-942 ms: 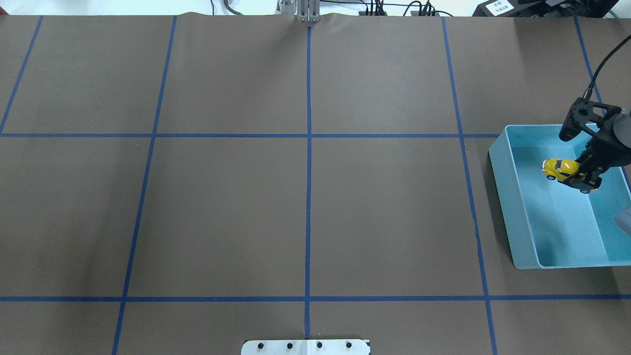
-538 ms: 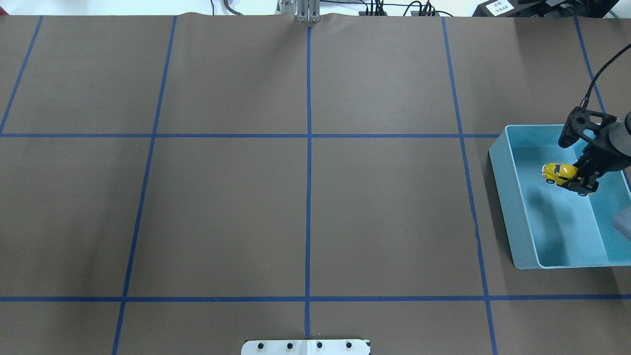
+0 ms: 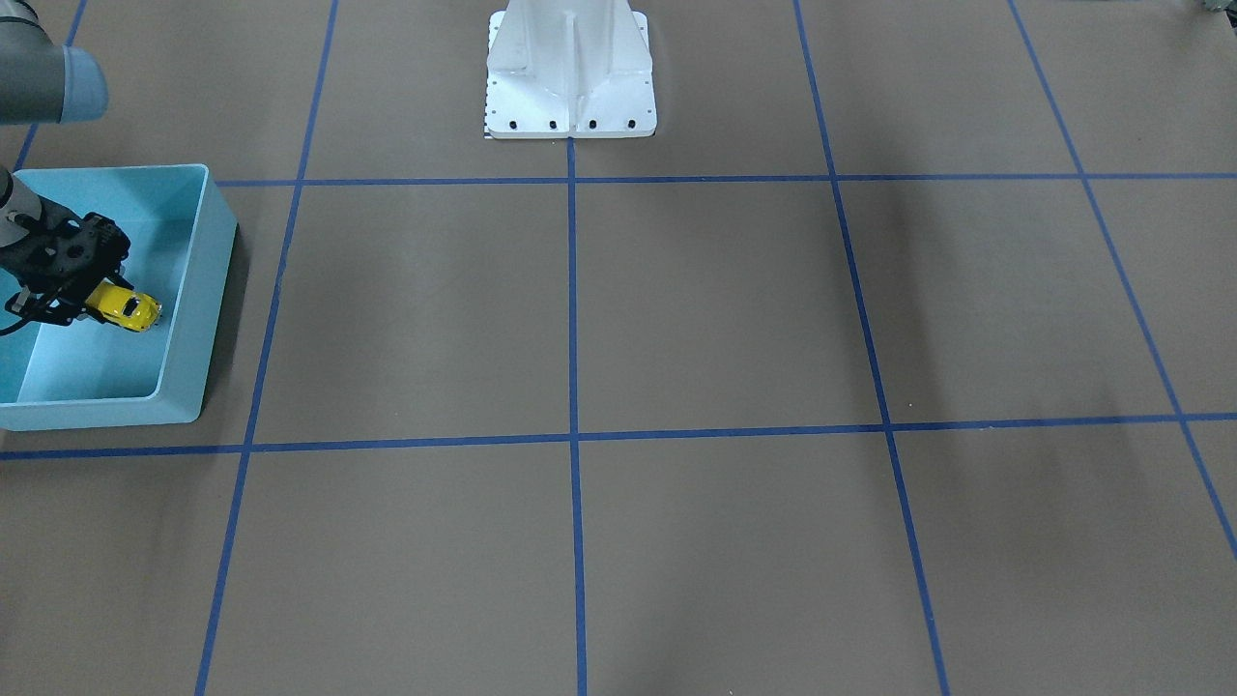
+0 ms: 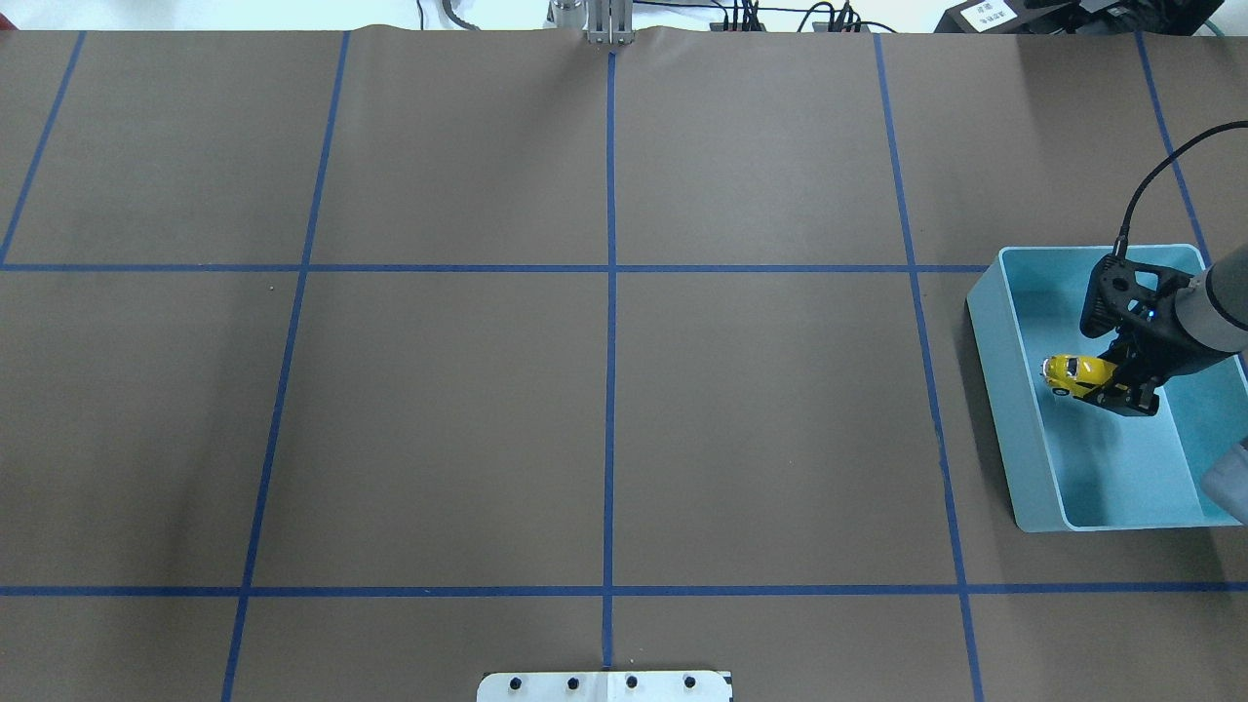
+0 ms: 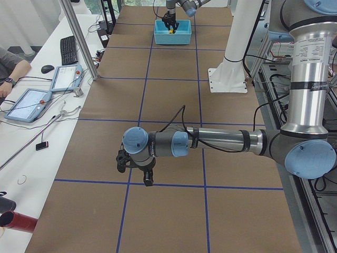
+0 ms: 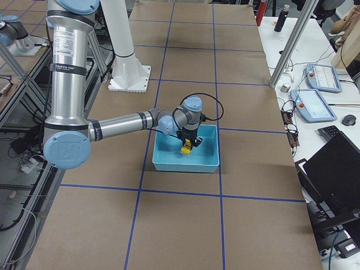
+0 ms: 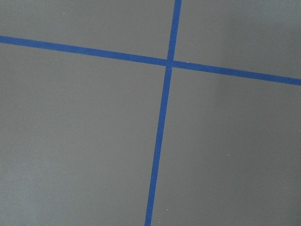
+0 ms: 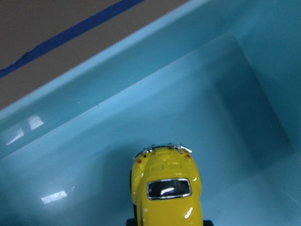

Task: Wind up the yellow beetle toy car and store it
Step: 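Lower the car into the blue bin and open the right gripper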

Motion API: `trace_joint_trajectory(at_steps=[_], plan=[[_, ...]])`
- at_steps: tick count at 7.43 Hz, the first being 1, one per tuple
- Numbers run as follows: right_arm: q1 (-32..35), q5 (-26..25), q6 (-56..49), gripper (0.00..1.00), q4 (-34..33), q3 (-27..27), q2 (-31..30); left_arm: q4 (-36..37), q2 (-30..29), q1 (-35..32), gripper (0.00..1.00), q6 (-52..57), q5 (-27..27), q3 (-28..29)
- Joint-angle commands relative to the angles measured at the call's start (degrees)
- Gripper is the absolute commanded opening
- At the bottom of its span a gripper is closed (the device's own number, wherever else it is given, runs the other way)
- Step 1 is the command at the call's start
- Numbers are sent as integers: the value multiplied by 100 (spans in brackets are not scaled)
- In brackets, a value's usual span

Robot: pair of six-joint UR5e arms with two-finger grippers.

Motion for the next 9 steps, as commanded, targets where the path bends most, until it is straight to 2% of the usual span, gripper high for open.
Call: trace_joint_trajectory(at_steps=[1,2,3,4,6,7,8,9], plan=[[-145,-21,-20,0,250,108,-184,-21,3,3,100,12,0,-2],[-154,-48,-20,6,250,170,-272,-21,3,3,100,12,0,-28],[-189,-83,15,69,241,188,-307,-21,-5,3,100,12,0,-37],[-198,-83,15,100,250,206,-342,-21,-14,3,100,21,26,-55],[-181,-57,-2,100,250,293,-352,-21,-23,3,100,21,44,-55],[-120,-22,6,100,180,685,-560,-143,-23,3,100,-5,35,-55],[385,31,15,100,-99,881,-684,-205,-14,3,100,-6,52,-55],[904,301,24,100,-528,865,-642,-205,-6,3,100,-6,61,-55]])
